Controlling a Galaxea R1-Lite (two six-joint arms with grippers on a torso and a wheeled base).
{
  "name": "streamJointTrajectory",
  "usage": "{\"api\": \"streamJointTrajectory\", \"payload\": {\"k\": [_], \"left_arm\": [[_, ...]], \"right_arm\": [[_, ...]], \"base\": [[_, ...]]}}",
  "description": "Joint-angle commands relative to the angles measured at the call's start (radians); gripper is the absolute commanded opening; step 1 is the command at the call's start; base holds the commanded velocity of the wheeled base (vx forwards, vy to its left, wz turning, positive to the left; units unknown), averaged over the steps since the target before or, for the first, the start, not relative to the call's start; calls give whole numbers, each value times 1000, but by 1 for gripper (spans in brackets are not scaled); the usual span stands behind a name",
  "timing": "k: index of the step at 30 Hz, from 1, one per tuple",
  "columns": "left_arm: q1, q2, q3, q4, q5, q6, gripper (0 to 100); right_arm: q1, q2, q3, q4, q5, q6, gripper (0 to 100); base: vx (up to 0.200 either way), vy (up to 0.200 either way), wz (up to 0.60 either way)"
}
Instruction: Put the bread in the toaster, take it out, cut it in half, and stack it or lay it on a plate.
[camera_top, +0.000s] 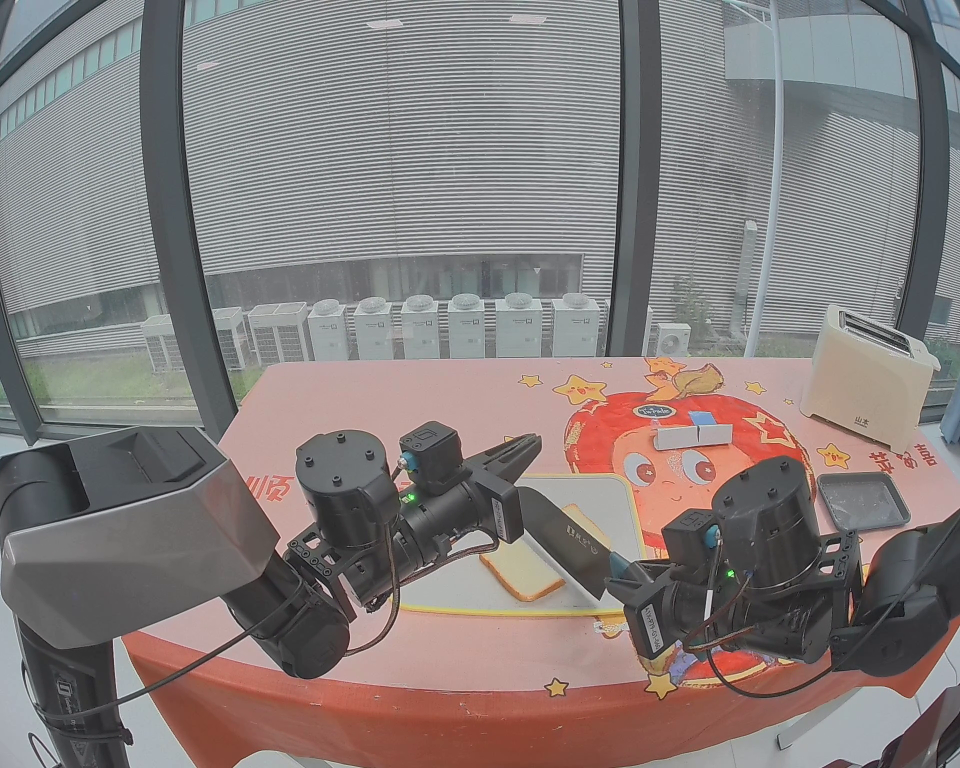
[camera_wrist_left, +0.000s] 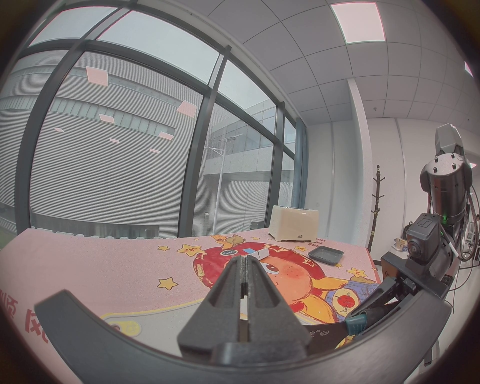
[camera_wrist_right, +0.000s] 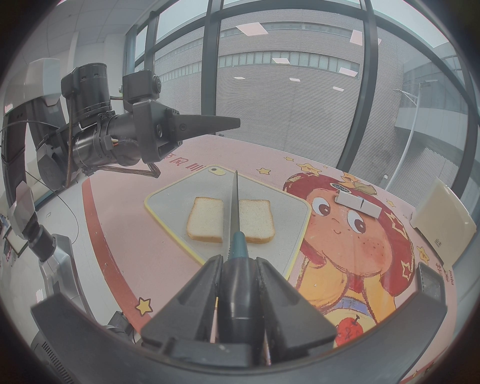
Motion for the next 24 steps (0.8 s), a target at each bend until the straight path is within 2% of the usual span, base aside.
{"api": "streamJointTrajectory", "payload": {"k": [1,24], "left_arm": [[19,-17,-2,-3,3,0,0],[22,-34,4,-5,3,0,0]], "right_arm": [[3,-16,3,-1,0,-1,0],[30,-105,6,1,-7,-1,0]], "base": [[0,0,0],[0,0,0]]}}
